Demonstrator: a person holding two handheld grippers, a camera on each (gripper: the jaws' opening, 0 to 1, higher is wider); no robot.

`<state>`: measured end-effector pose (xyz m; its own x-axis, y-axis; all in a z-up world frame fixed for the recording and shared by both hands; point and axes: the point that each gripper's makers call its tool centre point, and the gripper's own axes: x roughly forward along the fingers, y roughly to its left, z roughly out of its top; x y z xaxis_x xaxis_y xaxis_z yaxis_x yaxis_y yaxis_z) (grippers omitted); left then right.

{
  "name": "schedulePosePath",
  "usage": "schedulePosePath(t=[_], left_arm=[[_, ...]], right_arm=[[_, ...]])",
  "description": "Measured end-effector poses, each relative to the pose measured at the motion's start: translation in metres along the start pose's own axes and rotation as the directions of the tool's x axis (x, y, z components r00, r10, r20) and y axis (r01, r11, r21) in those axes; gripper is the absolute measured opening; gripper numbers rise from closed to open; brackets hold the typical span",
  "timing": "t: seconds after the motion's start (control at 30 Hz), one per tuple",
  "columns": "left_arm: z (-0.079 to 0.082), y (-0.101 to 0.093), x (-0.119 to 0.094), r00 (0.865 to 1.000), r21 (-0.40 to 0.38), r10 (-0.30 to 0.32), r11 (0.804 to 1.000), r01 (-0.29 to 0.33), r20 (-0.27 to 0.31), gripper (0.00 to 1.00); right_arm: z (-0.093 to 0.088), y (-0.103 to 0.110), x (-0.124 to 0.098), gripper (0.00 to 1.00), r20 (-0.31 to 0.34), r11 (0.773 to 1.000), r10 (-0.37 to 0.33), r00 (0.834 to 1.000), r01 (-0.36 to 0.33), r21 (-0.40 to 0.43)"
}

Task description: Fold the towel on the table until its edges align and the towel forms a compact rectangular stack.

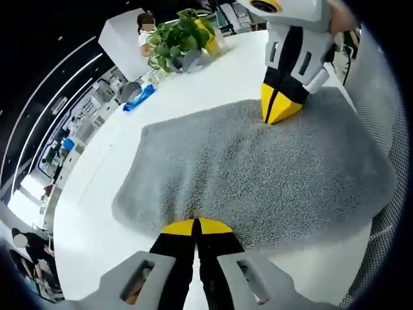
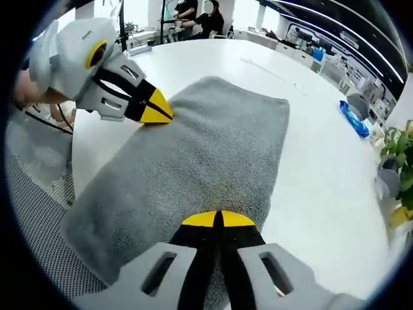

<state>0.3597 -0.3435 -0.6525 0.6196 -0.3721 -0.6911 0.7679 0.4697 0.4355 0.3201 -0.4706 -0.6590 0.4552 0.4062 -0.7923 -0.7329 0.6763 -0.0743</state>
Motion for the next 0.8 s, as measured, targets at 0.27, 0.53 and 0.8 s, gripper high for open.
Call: schedulePosePath(t=[0.27,0.53,0.8], left_arm=[[0.001,0.010,0.007,1.000,-0.035,-0.007,0.999,0.007,-0.010,0.00],[0.006,0.016,0.016,0.999,0.050,-0.037,0.998,0.037,0.000,0.00],[0.011,0.021,0.023,0.998,0.061,-0.054,0.997,0.054,0.011,0.00]], right_arm=[[0.001,0.004,-0.001,0.00,0.109,0.996,0.003,0.994,-0.012,0.083],[0.003,0.007,-0.001,0.00,0.160,0.995,0.011,0.987,-0.026,0.096],[0.005,0.009,-0.001,0.00,0.186,0.997,-0.002,0.983,-0.011,0.070]])
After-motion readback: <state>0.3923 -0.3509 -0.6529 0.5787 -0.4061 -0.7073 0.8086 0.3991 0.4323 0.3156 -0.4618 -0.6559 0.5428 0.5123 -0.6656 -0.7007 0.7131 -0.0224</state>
